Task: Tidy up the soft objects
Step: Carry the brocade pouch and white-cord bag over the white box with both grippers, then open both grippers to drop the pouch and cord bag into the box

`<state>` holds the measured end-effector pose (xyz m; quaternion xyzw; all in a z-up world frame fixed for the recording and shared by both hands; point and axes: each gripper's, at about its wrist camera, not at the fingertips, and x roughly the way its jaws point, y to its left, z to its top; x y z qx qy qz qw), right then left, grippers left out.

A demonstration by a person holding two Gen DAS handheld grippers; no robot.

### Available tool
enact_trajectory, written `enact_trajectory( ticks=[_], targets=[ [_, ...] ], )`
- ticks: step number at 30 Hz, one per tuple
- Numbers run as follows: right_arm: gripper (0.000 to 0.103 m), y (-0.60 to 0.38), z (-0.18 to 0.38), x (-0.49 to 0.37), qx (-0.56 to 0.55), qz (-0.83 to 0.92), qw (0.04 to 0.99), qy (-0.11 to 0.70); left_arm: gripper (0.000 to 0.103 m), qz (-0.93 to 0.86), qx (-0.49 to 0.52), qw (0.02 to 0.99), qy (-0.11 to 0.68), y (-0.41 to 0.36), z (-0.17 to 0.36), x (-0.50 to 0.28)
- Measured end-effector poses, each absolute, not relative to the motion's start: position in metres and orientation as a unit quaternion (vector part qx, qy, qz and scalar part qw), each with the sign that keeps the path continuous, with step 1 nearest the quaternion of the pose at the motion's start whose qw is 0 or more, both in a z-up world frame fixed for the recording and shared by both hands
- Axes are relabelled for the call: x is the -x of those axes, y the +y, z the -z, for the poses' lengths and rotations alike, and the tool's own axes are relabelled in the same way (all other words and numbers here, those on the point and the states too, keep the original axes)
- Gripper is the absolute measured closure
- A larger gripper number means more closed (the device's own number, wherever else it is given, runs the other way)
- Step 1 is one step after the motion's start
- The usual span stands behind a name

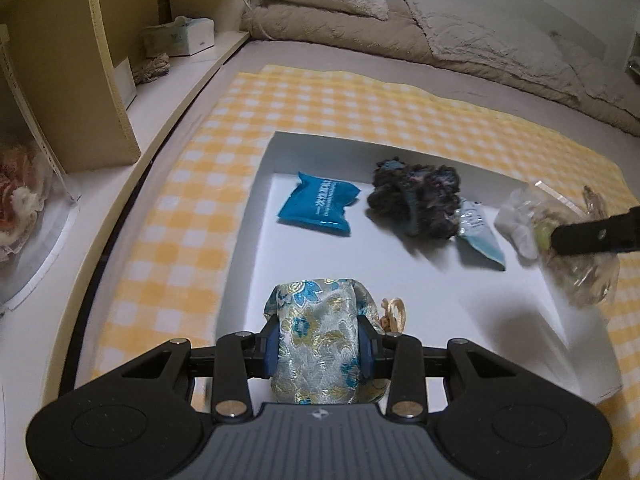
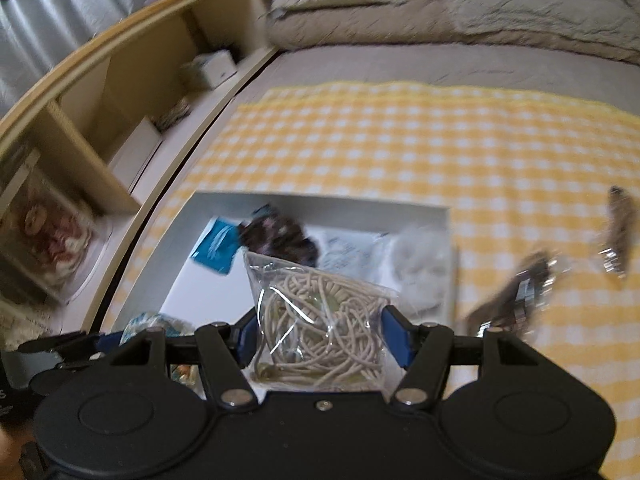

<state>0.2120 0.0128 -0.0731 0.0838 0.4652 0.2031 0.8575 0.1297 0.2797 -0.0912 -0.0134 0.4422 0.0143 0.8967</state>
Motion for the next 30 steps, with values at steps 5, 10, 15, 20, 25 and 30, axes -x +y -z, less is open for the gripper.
enact_trajectory(
  ticks=[5, 10, 15, 20, 25, 30],
  targets=[
    [0.039, 0.047, 0.089, -0.213, -0.089, -0.214, 0.842, 0.487, 0.064, -0.005, -0.006, 0.901, 0.434, 0.284, 0.094, -0.136],
    [0.039, 0.074, 0.099, -0.217, -0.088, -0.216, 0.837, 0.496, 0.064, 0.022, -0.021, 0.896, 0.442, 0.28, 0.095, -0.139],
    [0.039, 0.095, 0.098, -0.228, -0.094, -0.223, 0.835, 0.494, 0.064, 0.056, -0.004, 0.879, 0.473, 0.277, 0.098, -0.133],
    [0.039, 0.119, 0.096, -0.239, -0.098, -0.23, 0.834, 0.492, 0.064, 0.063, 0.012, 0.871, 0.486, 0.282, 0.098, -0.124],
    [0.029, 0.14, 0.095, -0.244, -0.121, -0.249, 0.832, 0.48, 0.058, 0.046, 0.014, 0.873, 0.486, 0.289, 0.097, -0.118],
    [0.01, 0.142, 0.092, -0.241, -0.118, -0.255, 0.832, 0.478, 0.038, 0.041, 0.016, 0.872, 0.487, 0.291, 0.093, -0.115]
  ],
)
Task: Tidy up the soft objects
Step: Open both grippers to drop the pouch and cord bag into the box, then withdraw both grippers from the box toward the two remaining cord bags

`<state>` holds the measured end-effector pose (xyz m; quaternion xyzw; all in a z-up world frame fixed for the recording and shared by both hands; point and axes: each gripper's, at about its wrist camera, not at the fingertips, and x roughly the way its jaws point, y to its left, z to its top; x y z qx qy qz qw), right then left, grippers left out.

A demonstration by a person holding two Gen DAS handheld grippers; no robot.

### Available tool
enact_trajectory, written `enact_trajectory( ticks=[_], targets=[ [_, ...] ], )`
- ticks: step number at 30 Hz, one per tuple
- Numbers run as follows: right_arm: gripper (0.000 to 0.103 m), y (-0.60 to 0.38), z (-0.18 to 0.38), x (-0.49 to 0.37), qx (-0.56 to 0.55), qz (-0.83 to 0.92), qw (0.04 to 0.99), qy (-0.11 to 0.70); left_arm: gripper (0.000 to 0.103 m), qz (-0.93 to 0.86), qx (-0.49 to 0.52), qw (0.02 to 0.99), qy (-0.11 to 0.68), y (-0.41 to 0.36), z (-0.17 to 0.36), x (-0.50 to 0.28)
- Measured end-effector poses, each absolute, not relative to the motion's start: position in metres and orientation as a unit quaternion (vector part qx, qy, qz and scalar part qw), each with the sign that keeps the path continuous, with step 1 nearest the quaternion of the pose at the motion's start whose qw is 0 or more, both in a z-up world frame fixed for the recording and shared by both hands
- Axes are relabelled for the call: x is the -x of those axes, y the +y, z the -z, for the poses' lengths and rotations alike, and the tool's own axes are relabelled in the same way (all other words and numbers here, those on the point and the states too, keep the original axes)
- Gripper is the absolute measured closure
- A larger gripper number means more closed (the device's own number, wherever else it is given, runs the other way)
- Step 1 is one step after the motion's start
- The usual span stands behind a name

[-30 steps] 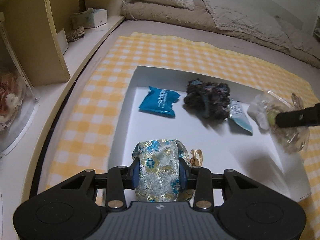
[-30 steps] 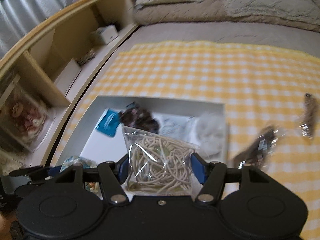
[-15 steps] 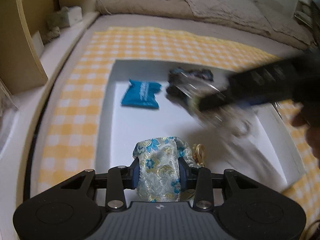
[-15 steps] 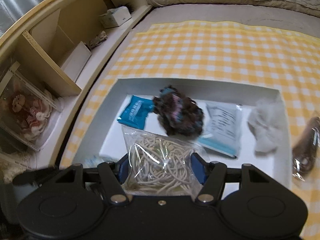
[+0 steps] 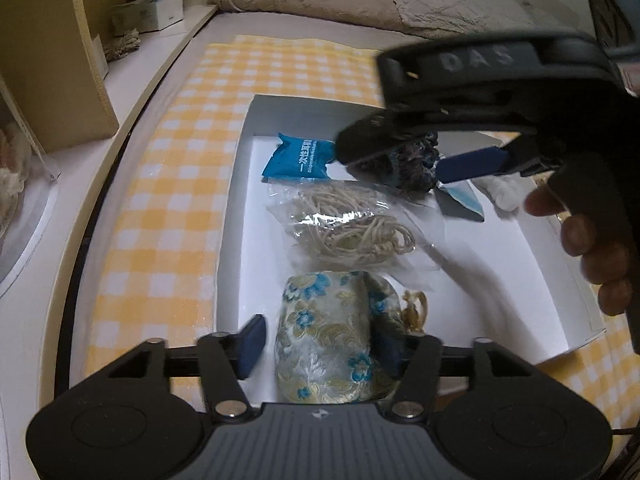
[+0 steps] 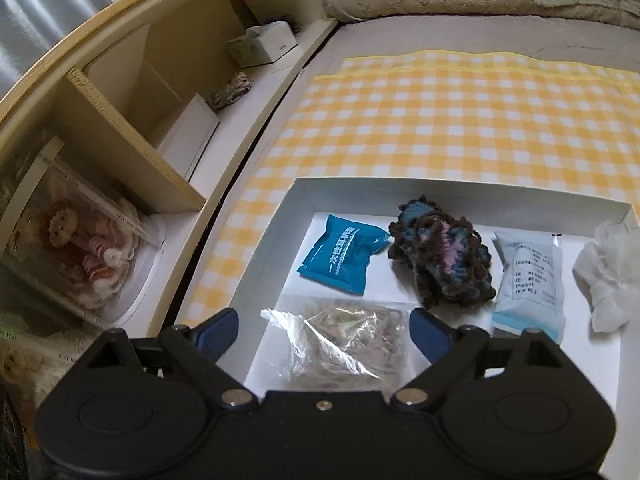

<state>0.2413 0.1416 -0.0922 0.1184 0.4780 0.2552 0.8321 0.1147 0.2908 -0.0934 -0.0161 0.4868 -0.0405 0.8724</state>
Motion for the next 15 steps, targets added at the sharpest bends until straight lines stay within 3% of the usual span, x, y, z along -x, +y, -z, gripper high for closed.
enact_trajectory(
  ticks=[5, 15],
  targets=[
    [0.01, 0.126, 0.09, -0.238, -0.11, -0.25, 0.833, 0.481, 0.021, 0.042, 0.019, 0.875, 0.482, 0.286, 0.088, -0.112],
    [0.01, 0.095, 0.075, -0.224, -0.099, -0.257, 0.838, 0.472, 0.013, 0.032, 0.022, 0.886, 0.463, 0.276, 0.067, -0.104]
  ],
)
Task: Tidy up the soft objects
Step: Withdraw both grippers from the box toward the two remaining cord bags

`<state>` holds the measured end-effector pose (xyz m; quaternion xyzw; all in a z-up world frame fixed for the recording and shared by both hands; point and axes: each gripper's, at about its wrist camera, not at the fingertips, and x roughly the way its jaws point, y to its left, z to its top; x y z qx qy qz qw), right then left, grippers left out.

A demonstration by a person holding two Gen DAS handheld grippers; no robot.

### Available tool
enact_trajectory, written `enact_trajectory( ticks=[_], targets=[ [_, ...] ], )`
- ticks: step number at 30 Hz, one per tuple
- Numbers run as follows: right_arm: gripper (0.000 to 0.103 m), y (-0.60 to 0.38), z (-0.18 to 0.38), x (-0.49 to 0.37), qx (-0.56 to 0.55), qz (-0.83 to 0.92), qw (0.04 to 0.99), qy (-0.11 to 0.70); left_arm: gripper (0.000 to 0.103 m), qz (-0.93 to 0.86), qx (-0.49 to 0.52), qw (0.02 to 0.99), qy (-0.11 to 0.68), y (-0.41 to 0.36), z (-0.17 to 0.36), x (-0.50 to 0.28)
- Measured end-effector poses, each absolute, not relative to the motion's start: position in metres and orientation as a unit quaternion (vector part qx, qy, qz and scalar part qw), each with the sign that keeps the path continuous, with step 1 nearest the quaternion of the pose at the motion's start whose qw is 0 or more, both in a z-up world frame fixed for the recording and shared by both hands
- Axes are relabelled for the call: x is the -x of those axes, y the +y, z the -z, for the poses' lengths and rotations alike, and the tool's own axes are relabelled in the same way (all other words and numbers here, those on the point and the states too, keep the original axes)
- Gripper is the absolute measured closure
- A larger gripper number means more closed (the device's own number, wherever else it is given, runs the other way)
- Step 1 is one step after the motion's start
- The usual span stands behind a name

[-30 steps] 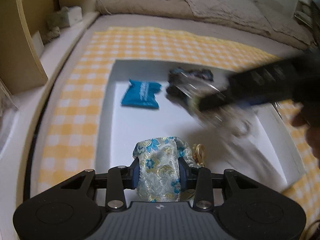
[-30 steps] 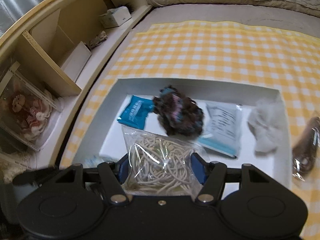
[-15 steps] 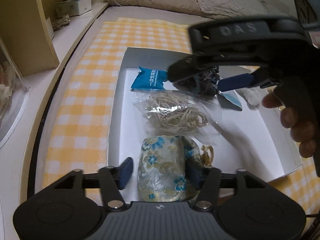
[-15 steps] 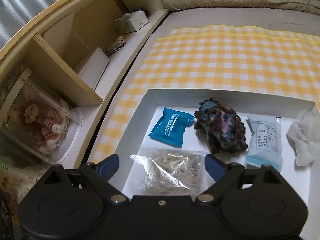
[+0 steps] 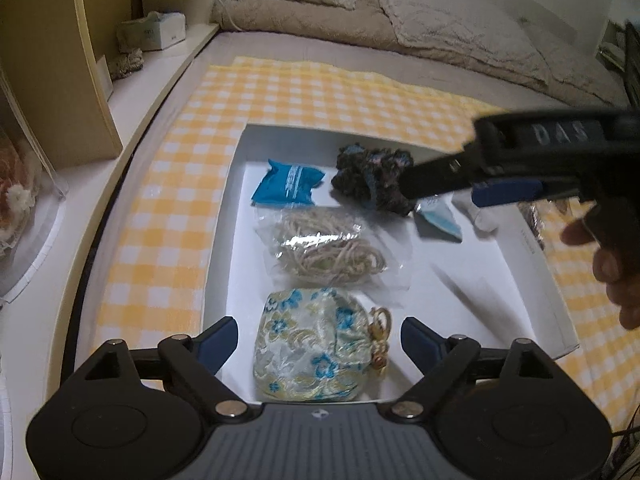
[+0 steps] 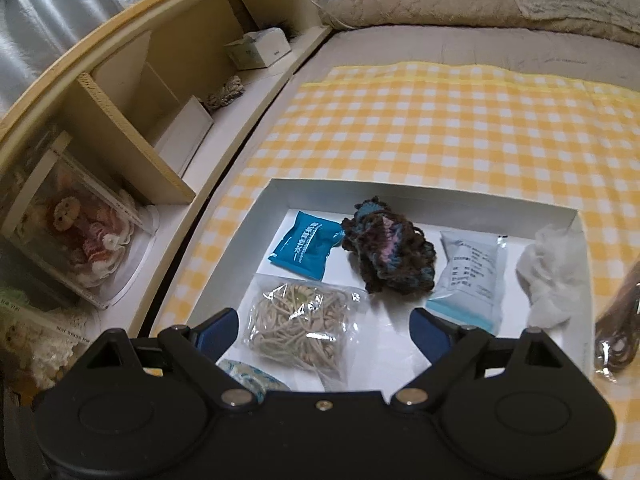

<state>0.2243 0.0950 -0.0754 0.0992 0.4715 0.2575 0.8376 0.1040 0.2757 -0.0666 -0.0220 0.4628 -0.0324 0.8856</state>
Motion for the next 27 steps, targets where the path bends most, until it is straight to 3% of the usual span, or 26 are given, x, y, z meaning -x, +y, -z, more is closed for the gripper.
enact_trajectory(
  ticks=[27],
  targets=[
    [0.01, -0.014, 0.017, -0.167, -0.062, -0.278, 0.868, 0.407, 0.0, 0.028, 0.052, 0.922, 0.383, 0.244, 0.004, -0.073]
  ],
)
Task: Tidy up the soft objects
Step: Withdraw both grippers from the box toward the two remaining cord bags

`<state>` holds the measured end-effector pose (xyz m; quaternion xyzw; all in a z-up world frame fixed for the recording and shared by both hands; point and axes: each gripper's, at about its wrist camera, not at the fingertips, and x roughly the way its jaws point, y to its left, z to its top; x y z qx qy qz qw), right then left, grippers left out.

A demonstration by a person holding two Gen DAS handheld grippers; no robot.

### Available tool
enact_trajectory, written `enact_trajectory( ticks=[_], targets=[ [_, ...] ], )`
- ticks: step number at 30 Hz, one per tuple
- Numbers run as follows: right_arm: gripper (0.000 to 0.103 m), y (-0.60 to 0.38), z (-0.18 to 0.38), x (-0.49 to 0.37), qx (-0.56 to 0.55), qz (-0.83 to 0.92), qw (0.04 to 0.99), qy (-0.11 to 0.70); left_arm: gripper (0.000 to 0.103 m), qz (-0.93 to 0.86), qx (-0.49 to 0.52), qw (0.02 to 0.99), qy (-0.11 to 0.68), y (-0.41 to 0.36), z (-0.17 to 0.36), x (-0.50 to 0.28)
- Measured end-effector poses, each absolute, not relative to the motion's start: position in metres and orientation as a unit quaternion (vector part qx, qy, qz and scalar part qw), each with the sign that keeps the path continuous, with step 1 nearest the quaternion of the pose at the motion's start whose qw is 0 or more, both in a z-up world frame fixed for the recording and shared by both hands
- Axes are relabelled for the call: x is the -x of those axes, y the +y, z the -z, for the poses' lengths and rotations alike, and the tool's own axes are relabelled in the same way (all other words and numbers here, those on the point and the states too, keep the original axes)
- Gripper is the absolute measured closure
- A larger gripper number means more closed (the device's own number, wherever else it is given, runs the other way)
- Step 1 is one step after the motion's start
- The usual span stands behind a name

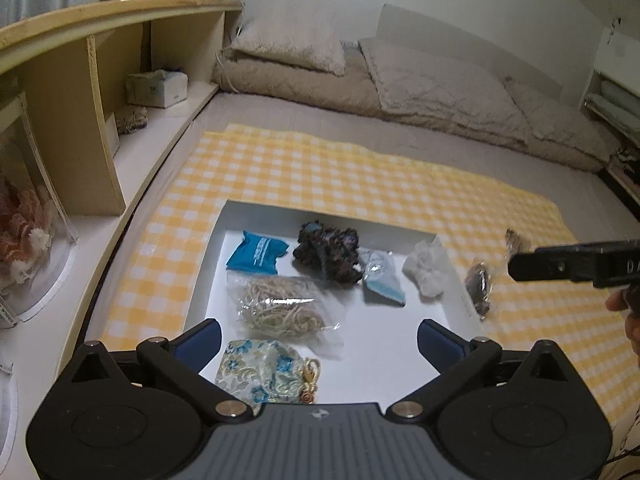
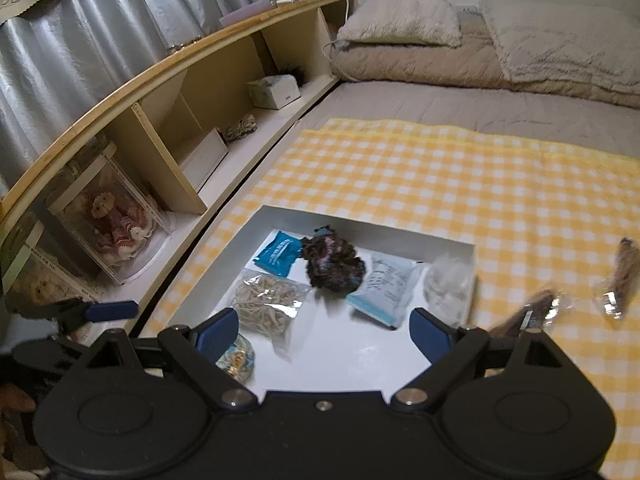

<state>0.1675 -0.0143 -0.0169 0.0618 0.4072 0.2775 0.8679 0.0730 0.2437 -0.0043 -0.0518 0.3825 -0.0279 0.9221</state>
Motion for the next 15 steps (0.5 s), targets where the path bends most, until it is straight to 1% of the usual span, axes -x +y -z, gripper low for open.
enact_trajectory(
  ticks=[8, 12, 13, 15],
  targets=[
    [0.01, -0.047, 0.016, -0.154, -0.048, -0.27, 0.88, 0.387, 0.0, 0.024, 0.058, 0.932, 0.358, 0.23, -0.008, -0.067],
    [0.004, -0.057, 0.016, -0.147, -0.041, -0.27, 0.888, 0.37, 0.0, 0.023, 0.044, 0.934, 0.354, 0.215, -0.011, -0.07],
    [0.0, -0.06, 0.016, -0.146, -0.038, -0.269, 0.891, 0.365, 0.0, 0.023, 0.04, 0.935, 0.353, 0.212, -0.011, -0.071],
    [0.0, -0.065, 0.015, -0.143, -0.033, -0.264, 0.898, 0.351, 0.0, 0.024, 0.036, 0.935, 0.351, 0.206, -0.012, -0.074]
  ],
)
